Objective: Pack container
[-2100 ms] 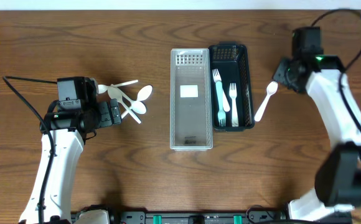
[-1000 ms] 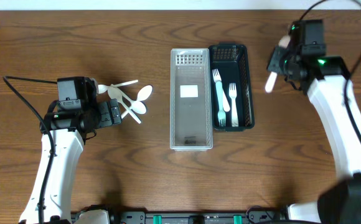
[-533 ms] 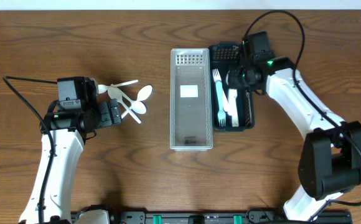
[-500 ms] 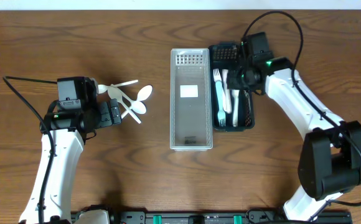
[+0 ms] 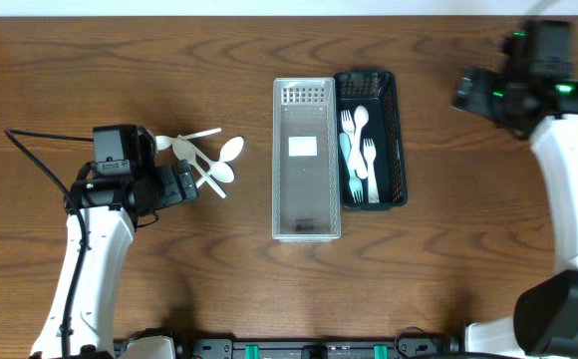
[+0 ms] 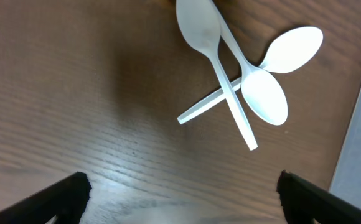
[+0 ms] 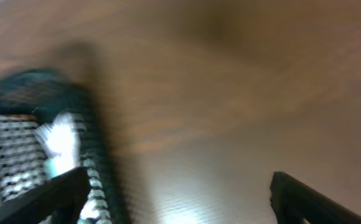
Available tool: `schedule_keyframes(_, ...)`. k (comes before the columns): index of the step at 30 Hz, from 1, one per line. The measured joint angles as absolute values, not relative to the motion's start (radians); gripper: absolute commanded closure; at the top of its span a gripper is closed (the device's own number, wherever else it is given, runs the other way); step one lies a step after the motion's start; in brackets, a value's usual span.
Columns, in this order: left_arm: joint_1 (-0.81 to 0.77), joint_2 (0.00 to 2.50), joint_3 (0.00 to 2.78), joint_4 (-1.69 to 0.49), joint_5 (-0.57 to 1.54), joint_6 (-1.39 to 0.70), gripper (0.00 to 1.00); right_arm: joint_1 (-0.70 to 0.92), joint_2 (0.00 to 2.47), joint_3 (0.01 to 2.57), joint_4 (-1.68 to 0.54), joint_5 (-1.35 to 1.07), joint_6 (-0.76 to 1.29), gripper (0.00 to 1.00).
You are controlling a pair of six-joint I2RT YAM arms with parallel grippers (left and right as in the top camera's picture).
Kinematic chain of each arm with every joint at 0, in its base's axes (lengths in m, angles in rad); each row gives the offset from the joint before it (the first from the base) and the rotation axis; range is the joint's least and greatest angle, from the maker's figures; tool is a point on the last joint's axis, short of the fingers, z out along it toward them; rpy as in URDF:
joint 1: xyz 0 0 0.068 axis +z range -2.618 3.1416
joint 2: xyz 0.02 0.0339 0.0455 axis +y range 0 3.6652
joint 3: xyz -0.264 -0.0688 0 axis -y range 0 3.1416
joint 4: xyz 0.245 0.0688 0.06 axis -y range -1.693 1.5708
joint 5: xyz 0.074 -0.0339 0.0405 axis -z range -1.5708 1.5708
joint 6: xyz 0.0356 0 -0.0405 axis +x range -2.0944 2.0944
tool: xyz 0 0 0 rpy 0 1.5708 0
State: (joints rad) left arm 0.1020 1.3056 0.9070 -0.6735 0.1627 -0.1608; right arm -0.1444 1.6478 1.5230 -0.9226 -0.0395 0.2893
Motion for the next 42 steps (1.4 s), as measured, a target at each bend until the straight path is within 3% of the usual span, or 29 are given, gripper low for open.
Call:
schedule_keyframes(9, 0.102, 1.38, 1.098, -0.699, 0.174, -0.348, 0.25, -0.31, 1.684, 1.49, -0.987, -0.03, 0.305, 0.01)
schedule_keyframes(16, 0.063, 1.647, 1.208, -0.774, 0.173, -0.494, 0.25, -0.313, 1.684, 1.49, -0.987, -0.03, 0.307, 0.01)
schedule_keyframes(23, 0.022, 1.9, 1.348, -0.867, 0.15, -0.525, 0.25, -0.313, 1.684, 1.49, -0.986, -0.03, 0.307, 0.01)
schedule_keyframes(37, 0.022, 2.038, 1.377, -0.823, 0.123, -0.529, 0.36, -0.313, 1.684, 1.49, -0.986, -0.03, 0.307, 0.01)
schedule_keyframes(39, 0.022, 2.05, 1.379, -0.817, 0.117, -0.528, 0.4, -0.313, 1.684, 1.49, -0.986, -0.03, 0.307, 0.01)
schedule_keyframes(42, 0.022, 2.05, 1.38, -0.803, 0.112, -0.538, 0.64, -0.313, 1.684, 1.49, -0.986, -0.03, 0.307, 0.01)
